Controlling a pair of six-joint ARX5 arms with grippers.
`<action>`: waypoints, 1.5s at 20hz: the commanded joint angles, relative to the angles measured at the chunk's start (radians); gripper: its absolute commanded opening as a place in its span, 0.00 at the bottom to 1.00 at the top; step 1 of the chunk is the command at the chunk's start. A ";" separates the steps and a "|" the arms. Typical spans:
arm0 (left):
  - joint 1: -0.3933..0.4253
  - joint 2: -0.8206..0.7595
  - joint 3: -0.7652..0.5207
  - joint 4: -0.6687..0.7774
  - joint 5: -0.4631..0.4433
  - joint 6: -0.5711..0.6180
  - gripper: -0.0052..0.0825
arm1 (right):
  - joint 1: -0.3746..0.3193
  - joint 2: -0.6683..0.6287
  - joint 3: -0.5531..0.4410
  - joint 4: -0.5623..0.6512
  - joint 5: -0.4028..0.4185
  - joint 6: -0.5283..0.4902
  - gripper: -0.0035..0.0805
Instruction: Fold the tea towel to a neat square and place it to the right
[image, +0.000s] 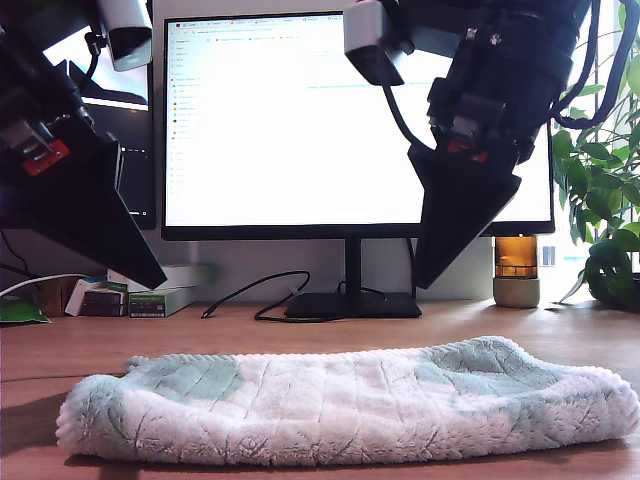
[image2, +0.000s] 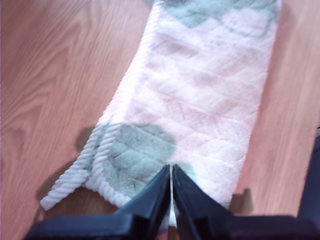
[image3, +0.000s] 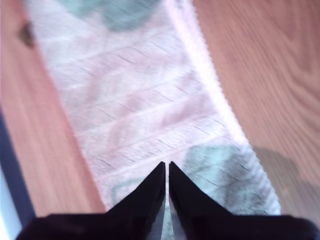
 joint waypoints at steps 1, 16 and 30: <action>0.005 0.021 -0.003 0.008 0.025 -0.002 0.03 | -0.013 0.011 0.000 0.011 -0.009 0.001 0.03; 0.014 0.251 -0.013 0.006 0.063 0.025 0.03 | -0.124 0.197 -0.002 0.041 0.068 -0.010 0.03; 0.036 0.320 -0.013 0.108 -0.072 0.017 0.03 | -0.187 0.222 -0.002 0.015 0.132 0.034 0.03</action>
